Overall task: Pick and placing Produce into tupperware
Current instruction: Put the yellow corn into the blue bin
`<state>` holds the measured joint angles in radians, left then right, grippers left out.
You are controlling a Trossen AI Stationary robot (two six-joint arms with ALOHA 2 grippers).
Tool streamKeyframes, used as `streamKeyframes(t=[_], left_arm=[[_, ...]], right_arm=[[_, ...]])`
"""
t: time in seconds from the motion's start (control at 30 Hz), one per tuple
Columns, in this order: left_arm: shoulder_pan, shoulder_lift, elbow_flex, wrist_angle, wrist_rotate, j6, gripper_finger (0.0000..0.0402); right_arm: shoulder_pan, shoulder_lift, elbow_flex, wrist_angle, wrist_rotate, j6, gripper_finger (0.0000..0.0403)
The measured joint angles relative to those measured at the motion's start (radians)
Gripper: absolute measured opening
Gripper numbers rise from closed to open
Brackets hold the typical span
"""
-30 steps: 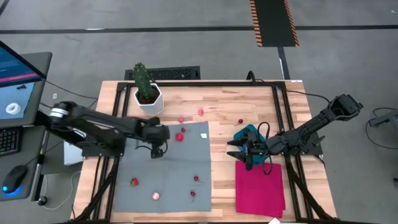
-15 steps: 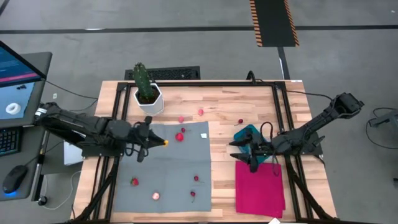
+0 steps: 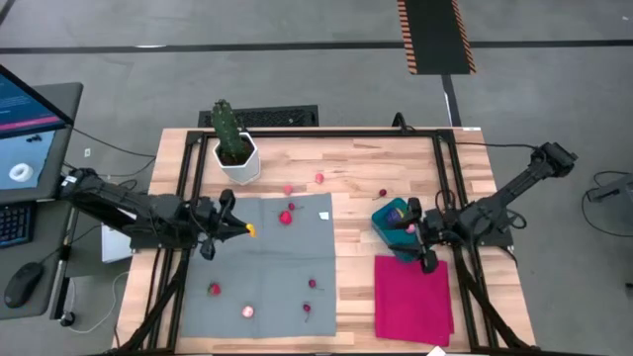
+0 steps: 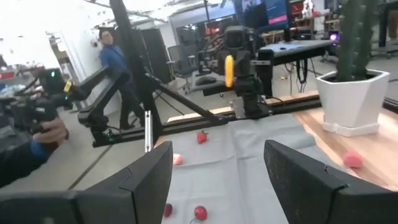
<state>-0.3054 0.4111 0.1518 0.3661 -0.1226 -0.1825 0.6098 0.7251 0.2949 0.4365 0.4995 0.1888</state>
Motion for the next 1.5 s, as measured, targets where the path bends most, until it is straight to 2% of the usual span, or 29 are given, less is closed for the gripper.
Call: streamKeyframes(t=[0.13,0.3,0.53,0.63,0.7,0.97,1.2,1.3,1.5], left_arm=[[0.000,-0.035,-0.026,0.013,0.012,0.005,0.0023],[0.000,-0.038,-0.029,0.067,0.012,0.005,0.0023],[0.000,-0.038,-0.029,0.123,0.008,0.014,0.0023],[0.000,-0.036,-0.029,0.123,-0.031,0.010,0.0023],[0.000,-0.024,-0.028,0.125,-0.064,0.006,0.0023],[0.000,0.043,-0.028,0.214,-0.081,0.006,0.0023],[0.000,0.124,-0.028,0.292,-0.089,0.018,0.0023],[0.000,0.166,-0.028,0.336,-0.096,0.019,0.0023],[0.000,0.269,-0.027,0.439,-0.130,-0.011,0.0023]], right_arm=[[-0.012,-0.107,-0.067,-0.019,-0.006,0.021,0.0276],[-0.033,-0.228,-0.175,-0.026,-0.081,0.058,0.0276],[-0.102,-0.206,-0.207,0.024,-0.046,0.172,0.0276],[-0.116,-0.175,-0.207,0.076,-0.055,0.200,0.0276],[-0.132,-0.153,-0.207,0.117,-0.023,0.182,0.0276],[-0.206,-0.006,-0.206,0.288,0.035,0.157,0.0276],[-0.251,0.190,-0.190,0.493,-0.072,0.135,0.0276],[-0.259,0.292,-0.125,0.494,-0.109,0.151,0.0276],[-0.260,0.524,0.088,0.440,-0.126,0.096,0.0276]])
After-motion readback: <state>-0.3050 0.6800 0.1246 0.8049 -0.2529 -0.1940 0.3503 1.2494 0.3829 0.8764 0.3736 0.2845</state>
